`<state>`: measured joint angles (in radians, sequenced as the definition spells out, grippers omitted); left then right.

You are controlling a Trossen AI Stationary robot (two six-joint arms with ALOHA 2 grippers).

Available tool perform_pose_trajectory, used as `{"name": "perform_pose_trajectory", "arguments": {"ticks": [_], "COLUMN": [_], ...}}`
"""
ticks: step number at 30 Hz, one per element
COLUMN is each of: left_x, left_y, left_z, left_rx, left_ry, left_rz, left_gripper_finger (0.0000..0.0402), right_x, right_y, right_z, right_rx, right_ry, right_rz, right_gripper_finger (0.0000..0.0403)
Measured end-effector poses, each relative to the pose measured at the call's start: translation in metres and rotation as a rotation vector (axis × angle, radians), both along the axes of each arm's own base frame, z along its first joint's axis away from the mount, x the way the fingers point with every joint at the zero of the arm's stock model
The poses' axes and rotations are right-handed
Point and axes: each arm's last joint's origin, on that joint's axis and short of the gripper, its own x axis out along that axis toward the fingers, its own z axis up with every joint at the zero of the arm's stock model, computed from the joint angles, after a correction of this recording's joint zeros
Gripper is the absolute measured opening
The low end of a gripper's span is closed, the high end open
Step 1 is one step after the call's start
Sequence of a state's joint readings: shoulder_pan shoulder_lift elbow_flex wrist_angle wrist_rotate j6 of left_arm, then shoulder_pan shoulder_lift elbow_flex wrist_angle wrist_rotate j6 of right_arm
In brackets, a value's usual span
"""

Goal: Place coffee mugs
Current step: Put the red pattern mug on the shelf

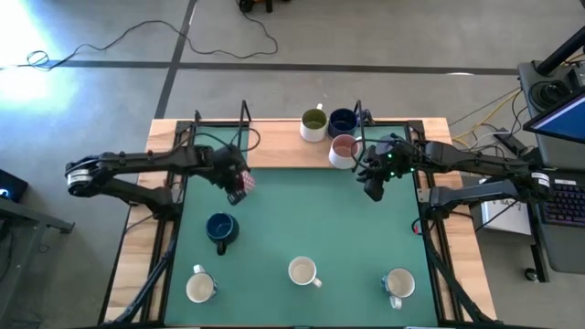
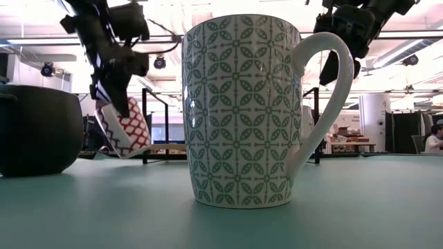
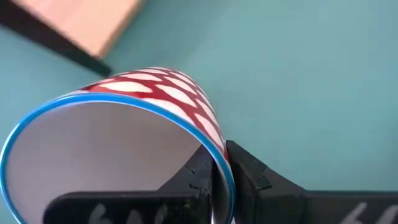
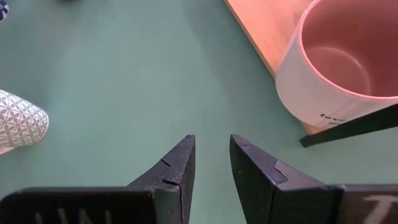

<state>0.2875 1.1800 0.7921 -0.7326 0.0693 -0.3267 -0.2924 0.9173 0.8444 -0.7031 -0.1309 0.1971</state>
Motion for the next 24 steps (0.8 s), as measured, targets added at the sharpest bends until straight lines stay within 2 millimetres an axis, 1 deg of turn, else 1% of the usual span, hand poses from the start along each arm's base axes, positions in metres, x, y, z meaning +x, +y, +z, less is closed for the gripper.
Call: {"name": "perform_pose_trajectory", "arguments": {"ticks": [4,7,12,18,21,24], "left_x": [0.013,0.026,0.054,0.087,0.097,0.105], "left_y": [-0.016,-0.025,-0.033,-0.037,-0.038,-0.039], "left_z": [0.009,0.015,0.018,0.011,0.004,0.000], "left_rx": [0.005,0.048,0.094,0.133,0.144,0.181], "left_ry": [-0.016,-0.020,0.007,0.080,0.140,0.164], "left_rz": [-0.073,-0.111,-0.189,-0.329,-0.374,-0.384], "left_gripper_finger": [0.0008,0.0008,0.0010,0.0013,0.0013,0.0013], "right_x": [0.000,0.000,0.000,0.000,0.000,0.000], "right_y": [0.000,0.000,0.000,0.000,0.000,0.000], "right_z": [0.000,0.000,0.000,0.000,0.000,0.000], "right_rx": [-0.017,-0.017,-0.018,-0.019,-0.018,-0.018], "right_ry": [0.003,0.002,0.001,0.000,0.000,-0.001], "right_rz": [0.018,0.019,0.019,0.019,0.018,0.018], "right_gripper_finger": [0.0089,0.0089,0.0089,0.0089,0.0089,0.0089]}}
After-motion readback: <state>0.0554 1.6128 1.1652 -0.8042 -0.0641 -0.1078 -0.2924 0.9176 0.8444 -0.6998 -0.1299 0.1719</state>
